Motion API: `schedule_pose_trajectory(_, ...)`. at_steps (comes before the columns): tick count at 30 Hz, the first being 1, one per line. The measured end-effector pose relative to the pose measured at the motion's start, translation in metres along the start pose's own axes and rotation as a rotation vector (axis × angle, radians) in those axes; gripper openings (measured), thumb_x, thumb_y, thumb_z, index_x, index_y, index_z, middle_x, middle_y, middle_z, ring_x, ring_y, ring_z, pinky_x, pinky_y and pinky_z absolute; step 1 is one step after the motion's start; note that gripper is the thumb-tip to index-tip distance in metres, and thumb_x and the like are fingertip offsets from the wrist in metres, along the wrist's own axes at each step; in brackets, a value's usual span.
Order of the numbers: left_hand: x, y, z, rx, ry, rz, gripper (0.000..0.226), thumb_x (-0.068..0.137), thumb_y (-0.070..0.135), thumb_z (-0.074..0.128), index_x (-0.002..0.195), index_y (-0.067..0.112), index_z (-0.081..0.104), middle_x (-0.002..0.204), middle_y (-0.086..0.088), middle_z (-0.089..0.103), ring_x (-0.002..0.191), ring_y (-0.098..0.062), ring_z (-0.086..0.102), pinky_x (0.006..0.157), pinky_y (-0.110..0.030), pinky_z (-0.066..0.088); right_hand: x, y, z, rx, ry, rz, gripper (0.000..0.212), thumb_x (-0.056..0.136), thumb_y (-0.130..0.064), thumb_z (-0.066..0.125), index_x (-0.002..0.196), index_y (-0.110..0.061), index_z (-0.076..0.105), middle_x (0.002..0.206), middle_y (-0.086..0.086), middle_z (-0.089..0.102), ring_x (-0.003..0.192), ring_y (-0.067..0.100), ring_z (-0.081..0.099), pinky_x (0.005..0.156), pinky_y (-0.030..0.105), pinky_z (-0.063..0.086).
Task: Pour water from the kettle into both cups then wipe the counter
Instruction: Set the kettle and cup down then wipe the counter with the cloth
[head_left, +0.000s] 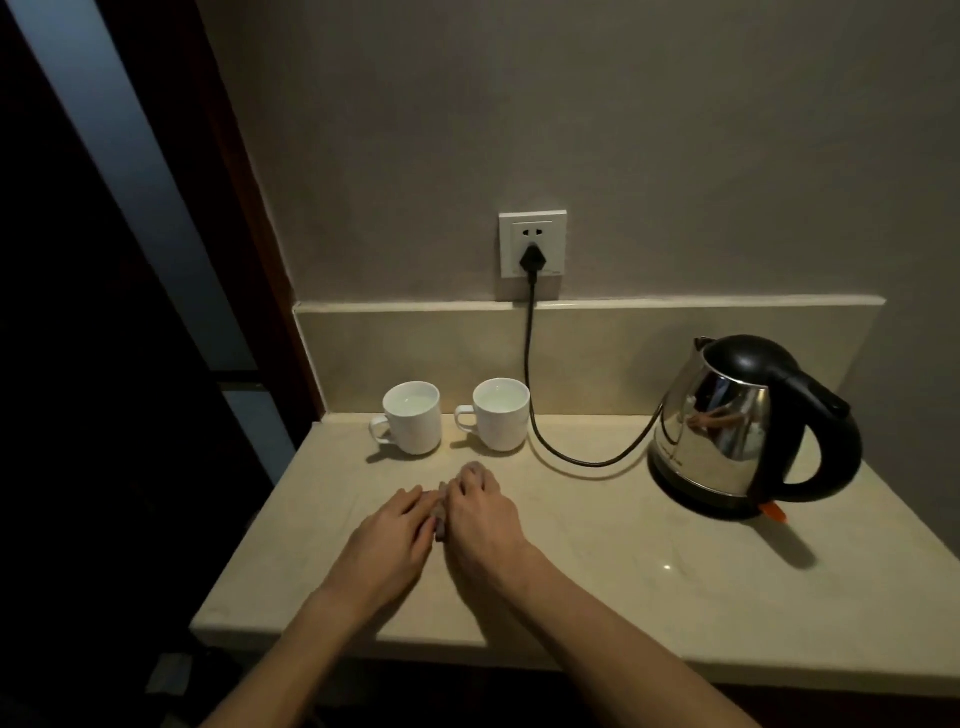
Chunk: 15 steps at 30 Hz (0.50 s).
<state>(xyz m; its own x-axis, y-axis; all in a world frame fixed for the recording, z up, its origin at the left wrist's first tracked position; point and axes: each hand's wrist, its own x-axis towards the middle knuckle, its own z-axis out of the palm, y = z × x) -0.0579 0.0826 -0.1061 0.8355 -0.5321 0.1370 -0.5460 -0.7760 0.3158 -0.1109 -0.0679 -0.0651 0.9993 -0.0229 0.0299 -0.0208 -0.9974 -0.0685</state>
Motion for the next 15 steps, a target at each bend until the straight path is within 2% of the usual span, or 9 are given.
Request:
schedule_pose_trajectory(4, -0.037, 0.017, 0.009, -0.033, 0.004, 0.052, 0.048, 0.109, 0.04, 0.044, 0.157, 0.039, 0.041, 0.162, 0.005, 0.041, 0.149, -0.018, 0.036, 0.118, -0.029, 0.03, -0.044, 0.01, 0.012, 0.05, 0.028, -0.034, 0.055, 0.102, -0.03, 0.043, 0.15, -0.006, 0.03, 0.159, 0.023, 0.025, 0.148, 0.036, 0.019, 0.112, 0.039, 0.034)
schedule_pose_trajectory(9, -0.048, 0.099, 0.034, -0.042, -0.022, 0.225, 0.049, 0.11, 0.037, 0.038, 0.158, 0.029, 0.042, 0.165, 0.001, 0.035, 0.154, -0.021, 0.025, 0.122, -0.024, 0.016, -0.112, 0.073, 0.021, 0.107, 0.076, 0.079, 0.058, 0.103, -0.038, 0.035, 0.155, -0.014, 0.024, 0.166, 0.008, 0.014, 0.153, 0.023, 0.01, 0.111, 0.028, 0.036)
schedule_pose_trajectory(15, -0.023, 0.199, 0.065, -0.051, -0.063, 0.317, 0.049, 0.111, 0.033, 0.036, 0.159, 0.022, 0.041, 0.162, -0.008, 0.039, 0.152, -0.03, 0.03, 0.123, -0.037, 0.021, -0.162, 0.148, 0.013, 0.093, 0.133, 0.31, 0.061, 0.102, -0.043, 0.04, 0.157, -0.021, 0.026, 0.166, 0.001, 0.017, 0.15, 0.016, 0.018, 0.107, 0.021, 0.039)
